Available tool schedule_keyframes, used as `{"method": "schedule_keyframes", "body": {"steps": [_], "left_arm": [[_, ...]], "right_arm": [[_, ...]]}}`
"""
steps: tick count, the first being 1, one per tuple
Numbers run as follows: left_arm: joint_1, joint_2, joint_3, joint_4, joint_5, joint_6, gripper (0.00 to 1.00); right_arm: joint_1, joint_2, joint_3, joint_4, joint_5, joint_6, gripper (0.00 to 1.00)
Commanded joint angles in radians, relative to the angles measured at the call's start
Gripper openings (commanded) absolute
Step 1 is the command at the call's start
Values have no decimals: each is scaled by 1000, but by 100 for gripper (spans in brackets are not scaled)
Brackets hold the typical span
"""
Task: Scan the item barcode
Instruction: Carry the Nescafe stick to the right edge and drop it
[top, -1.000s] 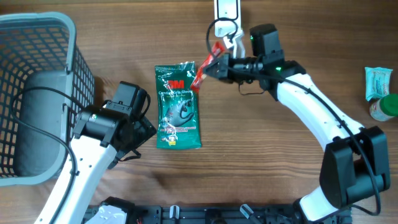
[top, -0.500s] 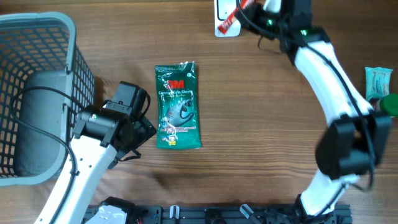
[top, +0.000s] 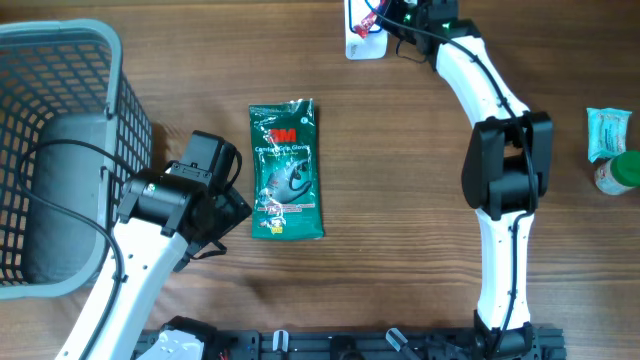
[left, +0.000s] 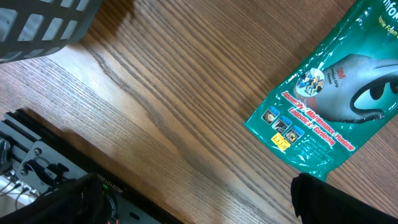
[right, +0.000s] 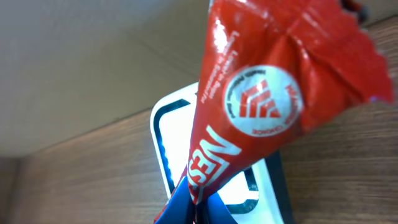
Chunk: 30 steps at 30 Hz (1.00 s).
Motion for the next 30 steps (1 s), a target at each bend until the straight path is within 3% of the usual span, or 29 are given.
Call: {"method": "schedule_keyframes", "body": {"steps": [1, 9, 16, 25, 30], "left_arm": [[-5, 0, -1, 0, -3, -16, 100], [-5, 0, -1, 0, -2, -16, 100], [-5, 0, -1, 0, -3, -16, 100], [-5, 0, -1, -1, -2, -16, 100], [-5, 0, -1, -1, -3, -16, 100]], "right_arm": [[0, 10, 50, 20, 39, 26, 4], [-84, -75, 136, -266, 82, -35, 5], [-332, -187, 140, -514, 314, -37, 5], [-704, -150, 138, -619, 427, -41, 5], [-850, -76, 137, -626, 386, -173, 5]]}}
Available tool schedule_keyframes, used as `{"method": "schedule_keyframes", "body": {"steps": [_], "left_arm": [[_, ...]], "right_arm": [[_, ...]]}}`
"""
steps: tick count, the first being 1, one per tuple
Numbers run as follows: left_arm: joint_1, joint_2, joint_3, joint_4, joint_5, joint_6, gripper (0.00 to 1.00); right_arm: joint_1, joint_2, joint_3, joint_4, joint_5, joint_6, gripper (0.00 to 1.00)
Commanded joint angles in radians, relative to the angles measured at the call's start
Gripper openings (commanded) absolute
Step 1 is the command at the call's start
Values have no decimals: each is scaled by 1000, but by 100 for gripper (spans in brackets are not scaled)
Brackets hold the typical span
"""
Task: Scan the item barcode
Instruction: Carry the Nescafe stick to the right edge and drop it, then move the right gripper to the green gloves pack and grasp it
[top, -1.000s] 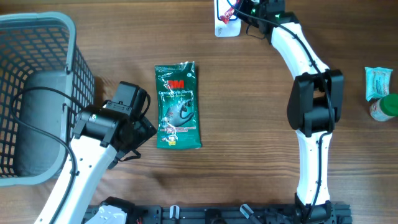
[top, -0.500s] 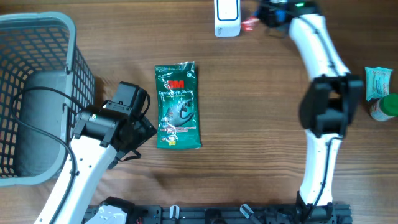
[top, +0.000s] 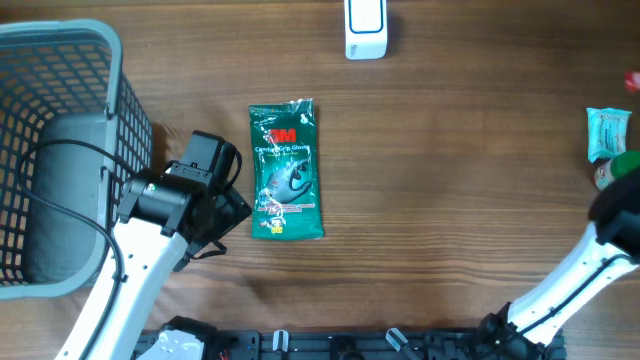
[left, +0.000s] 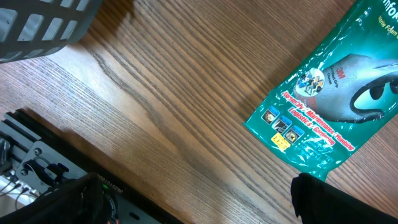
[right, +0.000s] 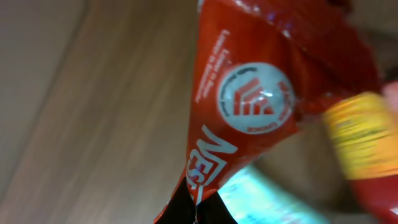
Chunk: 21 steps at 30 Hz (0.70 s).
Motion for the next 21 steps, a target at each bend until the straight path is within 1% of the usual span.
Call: {"method": "schedule_keyframes", "body": {"steps": [1, 3, 4, 5, 6, 7, 10, 12, 14, 17, 21], "left_arm": [[-5, 0, -1, -1, -3, -16, 100], [-5, 0, -1, -1, -3, -16, 100], [-5, 0, -1, -1, -3, -16, 100], [-5, 0, -1, 0, -3, -16, 100], [-5, 0, -1, -1, -3, -16, 100], [-5, 0, -1, -1, -3, -16, 100], [-5, 0, -1, -1, -3, -16, 100], [-5, 0, -1, 0, -3, -16, 100], [-5, 0, -1, 0, -3, -16, 100], [-5, 0, -1, 0, -3, -16, 100], [-5, 0, -1, 0, -3, -16, 100]], "right_arm": [[-60, 89, 11, -21, 6, -114, 5], [-79, 114, 11, -46, 10, -119, 7], [-83, 120, 11, -53, 14, -119, 15], [-87, 123, 11, -62, 25, -119, 33], [-88, 123, 11, -64, 27, -119, 46], [-89, 116, 14, -70, 21, -118, 53], [-86, 85, 37, -89, -15, -117, 58], [-77, 38, 58, -96, -84, -117, 61], [-67, -18, 59, -101, -187, -114, 68], [-37, -91, 59, -134, -381, -115, 68], [69, -151, 59, -233, -660, -145, 68]]}}
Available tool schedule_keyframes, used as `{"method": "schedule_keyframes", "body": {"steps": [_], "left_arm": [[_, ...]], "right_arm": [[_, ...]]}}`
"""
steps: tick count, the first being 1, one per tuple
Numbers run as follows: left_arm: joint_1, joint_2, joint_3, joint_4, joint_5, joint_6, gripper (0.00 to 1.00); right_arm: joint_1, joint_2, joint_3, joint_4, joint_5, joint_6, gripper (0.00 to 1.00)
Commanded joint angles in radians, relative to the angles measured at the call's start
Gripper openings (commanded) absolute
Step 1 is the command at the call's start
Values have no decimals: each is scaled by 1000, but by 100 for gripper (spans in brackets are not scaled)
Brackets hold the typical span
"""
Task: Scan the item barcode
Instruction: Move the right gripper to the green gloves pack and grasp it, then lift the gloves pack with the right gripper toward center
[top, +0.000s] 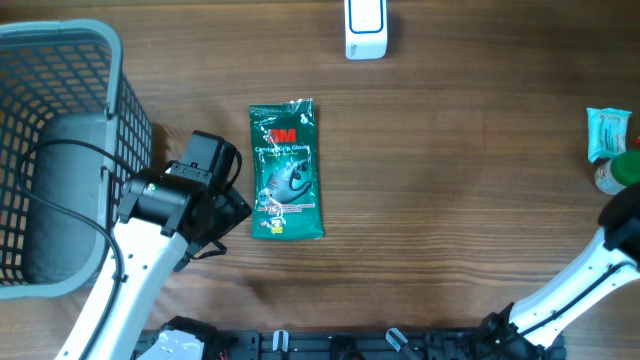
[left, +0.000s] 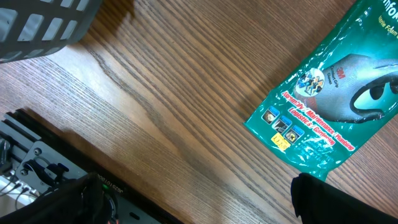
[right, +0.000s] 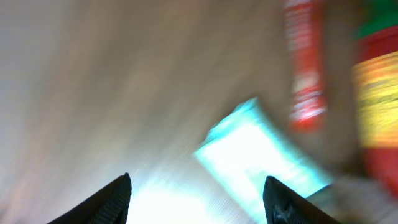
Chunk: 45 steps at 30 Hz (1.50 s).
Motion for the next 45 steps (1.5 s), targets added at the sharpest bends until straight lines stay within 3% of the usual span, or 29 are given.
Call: {"method": "schedule_keyframes", "body": {"steps": [1, 5, 8, 9, 15, 23, 27, 35, 36, 37, 41, 42, 45], "left_arm": [[-5, 0, -1, -1, -3, -16, 100], [-5, 0, -1, 0, -2, -16, 100], [-5, 0, -1, -1, -3, -16, 100], [-5, 0, -1, 0, -3, -16, 100], [-5, 0, -1, -1, -2, -16, 100], [-5, 0, -1, 0, -3, -16, 100], [-5, 0, -1, -1, -3, -16, 100], [-5, 0, -1, 0, -2, -16, 100], [-5, 0, -1, -1, -3, -16, 100], [-5, 0, -1, 0, -3, -16, 100], [-5, 0, -1, 0, -3, -16, 100], [-5, 0, -1, 0, -3, -16, 100], [-5, 0, -1, -1, -3, -16, 100]], "right_arm": [[136, -84, 34, -77, -356, -63, 68], [338, -81, 3, -181, -395, -174, 72], [518, -79, -51, -184, -308, -214, 98], [601, -74, -77, -170, -246, -213, 99], [933, -36, -243, -76, -65, -121, 100], [1209, -24, -471, 133, 1, -77, 100], [1282, -8, -542, 206, 126, 3, 100], [1347, 53, -557, 212, 130, 28, 99], [1353, 66, -557, 212, 131, 33, 96], [1364, 86, -557, 208, 136, 52, 83], [1384, 147, -557, 193, 126, 101, 16], [1387, 164, -557, 187, 105, 107, 5], [1383, 179, -557, 160, 95, 175, 4]]}}
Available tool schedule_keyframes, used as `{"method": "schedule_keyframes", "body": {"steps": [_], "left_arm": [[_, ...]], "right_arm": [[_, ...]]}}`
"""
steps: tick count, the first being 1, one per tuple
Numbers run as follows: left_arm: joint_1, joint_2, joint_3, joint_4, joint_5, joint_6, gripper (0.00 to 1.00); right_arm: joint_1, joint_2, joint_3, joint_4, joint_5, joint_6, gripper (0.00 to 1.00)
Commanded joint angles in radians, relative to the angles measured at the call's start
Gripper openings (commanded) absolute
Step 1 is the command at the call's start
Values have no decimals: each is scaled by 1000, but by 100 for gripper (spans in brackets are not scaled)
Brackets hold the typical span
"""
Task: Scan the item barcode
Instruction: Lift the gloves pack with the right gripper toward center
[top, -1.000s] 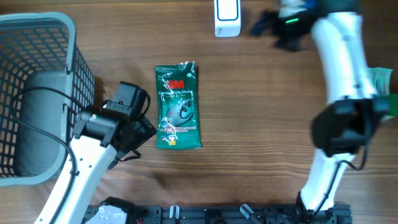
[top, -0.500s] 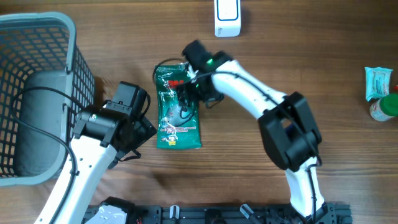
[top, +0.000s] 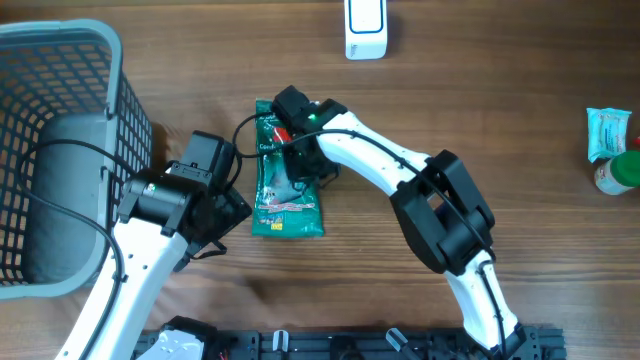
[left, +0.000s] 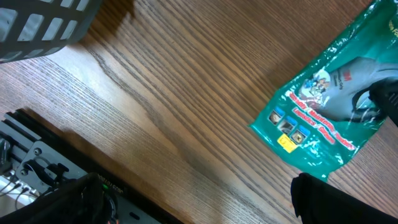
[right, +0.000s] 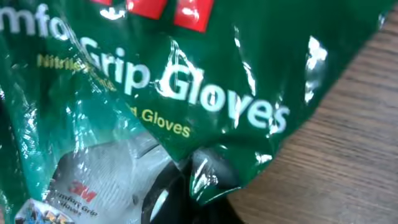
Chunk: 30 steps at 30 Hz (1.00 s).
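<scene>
The green 3M glove packet (top: 285, 205) lies on the wooden table left of centre. My right gripper (top: 317, 168) is shut on its right edge. In the right wrist view the packet (right: 186, 74) fills the frame, its foil crumpled where the dark fingers (right: 186, 199) pinch it. My left gripper (top: 236, 208) rests just left of the packet's lower end. It (left: 193, 208) is open and holds nothing, with the packet (left: 323, 118) to the upper right. The white scanner (top: 364, 32) stands at the far edge.
A grey mesh basket (top: 60, 60) takes up the left side, close behind my left arm. At the far right edge lie a teal packet (top: 608, 132) and a bottle (top: 620, 172). A black rail (top: 330, 345) runs along the near edge.
My right gripper was open at the far right by the teal packet and bottle. Now it is shut on the green glove packet, which has shifted and tilted slightly. The left arm has not moved.
My right gripper held a red packet over the white scanner. Then it held that packet at the table's right edge by the bottle. Then it was open there with the red packet lying beside the bottle. Now it grips the green glove packet.
</scene>
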Motion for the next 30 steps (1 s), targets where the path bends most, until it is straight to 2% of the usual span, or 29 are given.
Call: {"method": "schedule_keyframes", "body": {"steps": [1, 8, 14, 16, 24, 30], "left_arm": [[-5, 0, -1, 0, -3, -16, 100], [-5, 0, -1, -1, -3, -16, 100], [-5, 0, -1, -1, -3, -16, 100], [-5, 0, -1, -1, -3, -16, 100], [-5, 0, -1, -1, -2, -16, 100], [-5, 0, -1, 0, -2, -16, 100]], "right_arm": [[3, 118, -46, -47, -3, 114, 4], [-84, -49, -19, -285, 27, 338, 5], [-185, -277, -18, -588, -182, 475, 4], [-224, -338, -18, -708, -258, 596, 4], [-296, -429, -21, -716, -614, 610, 4], [-296, -429, -22, -716, -652, 630, 4]]}}
